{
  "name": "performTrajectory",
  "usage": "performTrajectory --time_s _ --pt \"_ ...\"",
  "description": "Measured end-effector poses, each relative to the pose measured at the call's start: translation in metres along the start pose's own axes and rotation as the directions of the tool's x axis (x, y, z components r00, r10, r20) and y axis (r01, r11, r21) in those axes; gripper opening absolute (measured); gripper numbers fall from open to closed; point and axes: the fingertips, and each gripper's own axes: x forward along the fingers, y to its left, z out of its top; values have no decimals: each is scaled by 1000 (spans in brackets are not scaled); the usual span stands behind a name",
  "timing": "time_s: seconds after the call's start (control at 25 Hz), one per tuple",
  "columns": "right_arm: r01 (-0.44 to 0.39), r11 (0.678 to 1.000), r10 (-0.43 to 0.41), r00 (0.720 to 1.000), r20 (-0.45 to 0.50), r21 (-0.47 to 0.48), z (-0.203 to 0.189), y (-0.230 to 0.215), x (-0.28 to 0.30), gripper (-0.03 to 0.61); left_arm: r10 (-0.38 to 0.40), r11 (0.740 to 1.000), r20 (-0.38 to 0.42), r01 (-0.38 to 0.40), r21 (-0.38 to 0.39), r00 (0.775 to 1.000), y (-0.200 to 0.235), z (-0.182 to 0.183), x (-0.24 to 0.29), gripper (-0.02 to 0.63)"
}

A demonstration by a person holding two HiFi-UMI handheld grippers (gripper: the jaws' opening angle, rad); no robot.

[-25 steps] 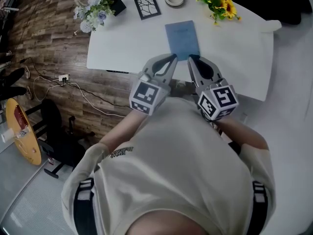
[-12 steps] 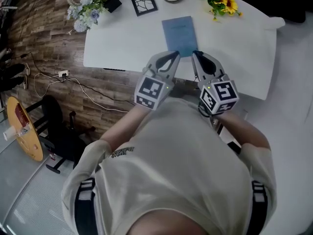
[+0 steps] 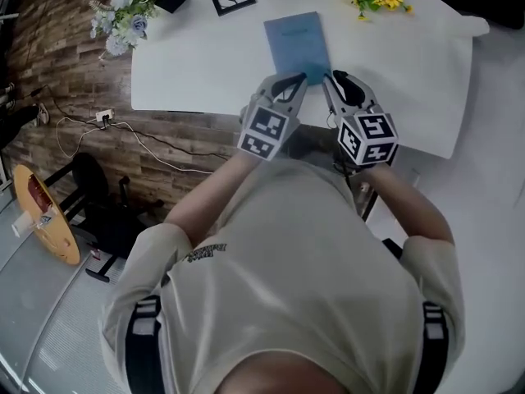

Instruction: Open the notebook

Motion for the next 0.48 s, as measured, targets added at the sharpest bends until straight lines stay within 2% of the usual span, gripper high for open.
performTrajectory --time_s 0.08,0.24,0.32,0.48 --pt "8 1000 -8 999 -31 0 -12 -9 9 120 -9 1000 -28 9 -7 1000 3 -10 12 2" --pt "21 1000 -20 996 -89 1 -37 -26 26 122 -23 1000 -81 21 -22 996 10 -29 36 2" --pt "26 999 -24 992 -122 18 -52 -34 34 156 -32 999 -113 29 -25 993 11 -41 48 2" --pt "47 998 -38 986 -165 52 -79 -48 49 156 -52 998 -179 48 -30 983 12 -66 69 2"
